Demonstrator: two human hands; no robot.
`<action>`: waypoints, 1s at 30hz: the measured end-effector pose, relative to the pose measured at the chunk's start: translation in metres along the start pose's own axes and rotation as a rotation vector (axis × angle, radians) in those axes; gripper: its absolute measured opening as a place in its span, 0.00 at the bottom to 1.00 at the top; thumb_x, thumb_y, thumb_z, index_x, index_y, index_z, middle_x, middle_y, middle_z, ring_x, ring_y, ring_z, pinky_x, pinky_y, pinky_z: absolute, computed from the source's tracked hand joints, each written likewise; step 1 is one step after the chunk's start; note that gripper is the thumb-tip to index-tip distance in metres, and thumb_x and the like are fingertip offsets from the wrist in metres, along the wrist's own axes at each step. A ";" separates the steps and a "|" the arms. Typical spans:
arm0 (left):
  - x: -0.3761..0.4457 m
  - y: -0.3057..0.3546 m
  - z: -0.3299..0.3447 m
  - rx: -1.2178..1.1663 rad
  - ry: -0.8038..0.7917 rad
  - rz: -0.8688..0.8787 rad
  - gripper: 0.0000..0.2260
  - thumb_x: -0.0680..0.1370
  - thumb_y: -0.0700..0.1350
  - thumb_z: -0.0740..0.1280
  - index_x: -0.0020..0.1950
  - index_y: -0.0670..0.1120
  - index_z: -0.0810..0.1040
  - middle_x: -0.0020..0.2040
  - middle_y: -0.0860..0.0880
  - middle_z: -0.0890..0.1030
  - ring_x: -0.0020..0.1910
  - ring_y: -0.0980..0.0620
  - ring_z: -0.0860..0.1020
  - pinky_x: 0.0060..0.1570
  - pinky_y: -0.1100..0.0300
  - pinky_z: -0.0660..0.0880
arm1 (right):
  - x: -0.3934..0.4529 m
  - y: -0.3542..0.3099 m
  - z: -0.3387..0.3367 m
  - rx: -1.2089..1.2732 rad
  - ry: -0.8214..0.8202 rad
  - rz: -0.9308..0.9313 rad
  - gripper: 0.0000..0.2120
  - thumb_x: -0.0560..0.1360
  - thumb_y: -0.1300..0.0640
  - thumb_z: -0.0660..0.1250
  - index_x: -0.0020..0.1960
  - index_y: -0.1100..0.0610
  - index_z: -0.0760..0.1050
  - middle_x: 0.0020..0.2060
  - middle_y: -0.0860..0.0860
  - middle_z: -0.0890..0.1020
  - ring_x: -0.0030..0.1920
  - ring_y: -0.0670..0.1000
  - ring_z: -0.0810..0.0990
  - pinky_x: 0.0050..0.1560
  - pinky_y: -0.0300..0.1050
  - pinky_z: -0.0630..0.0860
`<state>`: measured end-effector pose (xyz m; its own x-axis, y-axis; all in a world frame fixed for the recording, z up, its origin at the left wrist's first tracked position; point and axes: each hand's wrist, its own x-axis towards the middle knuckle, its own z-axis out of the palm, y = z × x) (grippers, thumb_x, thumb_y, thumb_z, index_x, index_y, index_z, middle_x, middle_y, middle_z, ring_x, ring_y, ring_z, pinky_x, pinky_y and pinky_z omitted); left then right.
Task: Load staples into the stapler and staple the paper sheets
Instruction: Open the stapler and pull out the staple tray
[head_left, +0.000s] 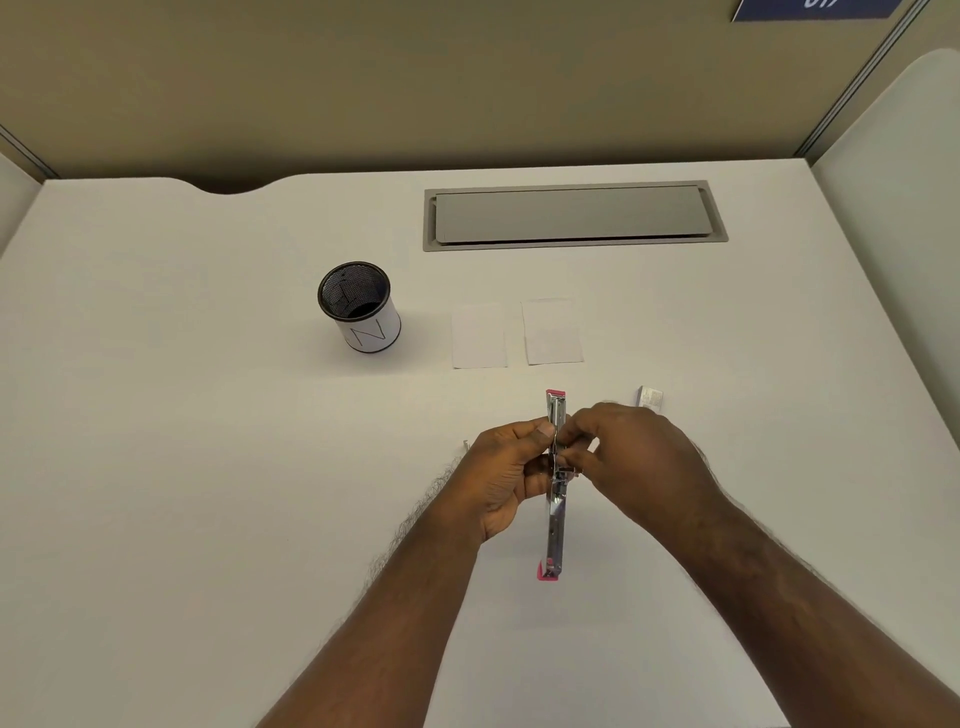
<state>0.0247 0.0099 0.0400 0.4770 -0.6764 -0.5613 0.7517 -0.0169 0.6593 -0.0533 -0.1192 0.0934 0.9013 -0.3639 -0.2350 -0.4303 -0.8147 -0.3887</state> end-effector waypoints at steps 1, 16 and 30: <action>0.000 0.000 0.000 -0.001 0.000 0.001 0.10 0.81 0.41 0.63 0.55 0.39 0.82 0.45 0.42 0.85 0.40 0.49 0.83 0.46 0.54 0.83 | 0.001 -0.001 0.000 -0.007 -0.011 0.008 0.07 0.74 0.49 0.68 0.51 0.43 0.81 0.48 0.42 0.82 0.41 0.45 0.75 0.34 0.36 0.62; 0.002 -0.010 -0.003 0.026 0.049 -0.057 0.10 0.81 0.40 0.63 0.56 0.38 0.81 0.46 0.41 0.84 0.39 0.47 0.83 0.45 0.52 0.83 | 0.004 -0.002 0.007 0.047 -0.076 0.160 0.05 0.71 0.50 0.70 0.45 0.44 0.83 0.42 0.42 0.85 0.40 0.45 0.80 0.37 0.37 0.72; 0.002 -0.014 -0.004 0.062 0.061 -0.059 0.09 0.80 0.42 0.65 0.52 0.42 0.84 0.45 0.42 0.85 0.41 0.47 0.84 0.44 0.53 0.83 | 0.004 0.010 0.014 0.207 -0.105 0.054 0.09 0.67 0.50 0.76 0.34 0.43 0.76 0.43 0.43 0.80 0.38 0.44 0.80 0.41 0.46 0.79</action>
<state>0.0163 0.0118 0.0279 0.4604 -0.6271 -0.6283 0.7508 -0.1025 0.6525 -0.0552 -0.1226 0.0755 0.8712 -0.3469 -0.3473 -0.4885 -0.6815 -0.5449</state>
